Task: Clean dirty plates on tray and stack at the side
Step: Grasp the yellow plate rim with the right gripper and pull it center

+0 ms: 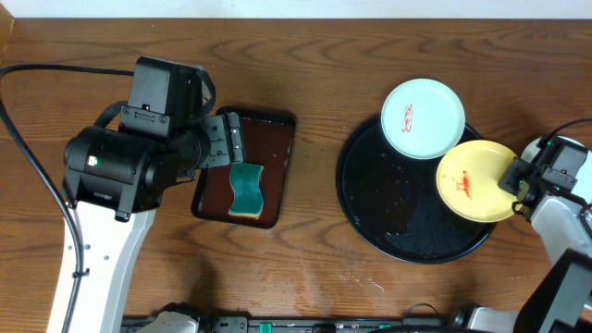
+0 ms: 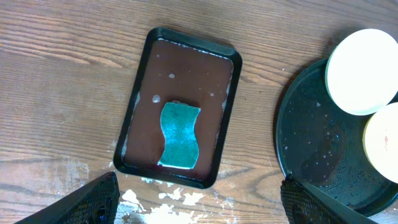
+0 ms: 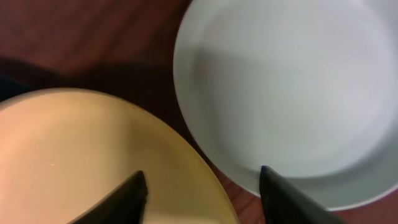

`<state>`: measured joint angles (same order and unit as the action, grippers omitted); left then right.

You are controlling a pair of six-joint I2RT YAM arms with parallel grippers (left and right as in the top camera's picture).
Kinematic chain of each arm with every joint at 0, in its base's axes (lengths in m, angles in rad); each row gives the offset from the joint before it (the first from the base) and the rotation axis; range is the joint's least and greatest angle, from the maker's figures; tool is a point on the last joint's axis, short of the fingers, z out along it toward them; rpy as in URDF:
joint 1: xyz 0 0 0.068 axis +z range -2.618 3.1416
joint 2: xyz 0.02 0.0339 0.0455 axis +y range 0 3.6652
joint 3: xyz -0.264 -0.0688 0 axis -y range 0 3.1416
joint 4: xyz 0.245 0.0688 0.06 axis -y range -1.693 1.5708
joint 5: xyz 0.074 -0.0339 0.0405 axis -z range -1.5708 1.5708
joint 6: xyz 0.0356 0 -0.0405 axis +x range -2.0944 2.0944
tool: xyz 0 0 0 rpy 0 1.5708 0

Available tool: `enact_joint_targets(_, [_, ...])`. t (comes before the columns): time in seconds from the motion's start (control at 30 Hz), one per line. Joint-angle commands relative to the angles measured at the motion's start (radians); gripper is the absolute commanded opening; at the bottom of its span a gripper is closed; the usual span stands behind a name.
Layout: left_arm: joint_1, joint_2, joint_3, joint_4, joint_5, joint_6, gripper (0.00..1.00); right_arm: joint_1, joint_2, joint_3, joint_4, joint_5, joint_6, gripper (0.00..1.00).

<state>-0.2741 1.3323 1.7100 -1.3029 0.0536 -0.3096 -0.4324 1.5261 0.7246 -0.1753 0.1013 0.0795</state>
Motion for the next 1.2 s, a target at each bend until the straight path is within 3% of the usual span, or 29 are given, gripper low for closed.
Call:
enact_joint_targets(0.0, [0.001, 0.0, 0.006, -0.003, -0.001, 0.01, 0.84, -0.006, 0.009, 0.002, -0.021, 0.021, -0.017, 0.22])
enact_joint_targets(0.07, [0.001, 0.0, 0.006, -0.003, -0.001, 0.01, 0.84, -0.006, 0.0, 0.002, -0.04, 0.021, -0.013, 0.01])
enact_joint_targets(0.1, [0.001, 0.0, 0.006, -0.003, -0.001, 0.01, 0.84, -0.006, -0.009, 0.002, -0.049, 0.018, -0.01, 0.01])
enact_joint_targets(0.37, [0.001, 0.0, 0.006, -0.003, -0.001, 0.01, 0.84, -0.004, -0.213, 0.002, -0.21, -0.071, 0.022, 0.01])
enact_joint_targets(0.53, [0.001, 0.0, 0.006, -0.003, -0.001, 0.01, 0.84, 0.012, -0.35, 0.002, -0.322, -0.294, 0.034, 0.01])
enact_joint_targets(0.77, [0.001, 0.0, 0.006, -0.003, -0.001, 0.01, 0.84, 0.131, -0.328, -0.025, -0.48, -0.352, 0.046, 0.01])
enact_joint_targets(1.1, [0.001, 0.0, 0.006, -0.003, -0.001, 0.01, 0.84, 0.272, -0.143, -0.126, -0.211, -0.353, -0.052, 0.01])
enact_joint_targets(1.17, [0.001, 0.0, 0.006, -0.003, -0.001, 0.01, 0.84, 0.28, -0.132, -0.124, -0.18, -0.354, -0.054, 0.17])
